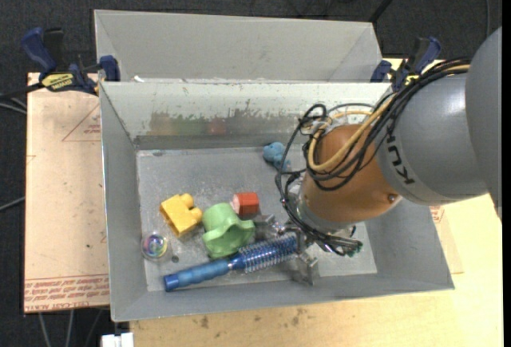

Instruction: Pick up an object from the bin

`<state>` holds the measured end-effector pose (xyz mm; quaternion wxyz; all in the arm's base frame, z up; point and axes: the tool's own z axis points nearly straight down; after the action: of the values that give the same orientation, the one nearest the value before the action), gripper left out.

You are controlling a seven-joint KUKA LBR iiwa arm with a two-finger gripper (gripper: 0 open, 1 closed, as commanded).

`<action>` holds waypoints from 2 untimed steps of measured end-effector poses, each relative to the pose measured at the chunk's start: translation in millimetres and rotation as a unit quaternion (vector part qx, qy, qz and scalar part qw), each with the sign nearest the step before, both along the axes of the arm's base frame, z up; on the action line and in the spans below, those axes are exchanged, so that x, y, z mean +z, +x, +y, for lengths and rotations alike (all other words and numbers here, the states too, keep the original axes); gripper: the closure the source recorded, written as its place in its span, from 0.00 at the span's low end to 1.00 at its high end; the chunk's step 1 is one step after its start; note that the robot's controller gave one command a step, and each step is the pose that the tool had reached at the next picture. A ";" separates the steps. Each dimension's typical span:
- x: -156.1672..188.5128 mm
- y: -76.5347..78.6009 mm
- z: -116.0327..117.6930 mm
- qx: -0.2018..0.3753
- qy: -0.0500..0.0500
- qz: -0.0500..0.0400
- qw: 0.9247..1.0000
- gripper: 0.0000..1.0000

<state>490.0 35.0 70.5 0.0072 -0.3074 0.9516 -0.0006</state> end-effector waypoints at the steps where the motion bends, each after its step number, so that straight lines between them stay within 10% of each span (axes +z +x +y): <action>1: -0.8 -1.7 -1.1 -0.003 0.000 0.005 1.000 1.00; 2: 93.6 19.0 -17.8 0.009 -0.002 0.003 1.000 1.00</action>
Offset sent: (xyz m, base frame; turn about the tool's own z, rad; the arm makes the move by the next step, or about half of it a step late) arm 0.0000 0.0000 0.0000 0.0000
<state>509.1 17.2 164.1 0.0041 -0.3157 0.9488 -0.0012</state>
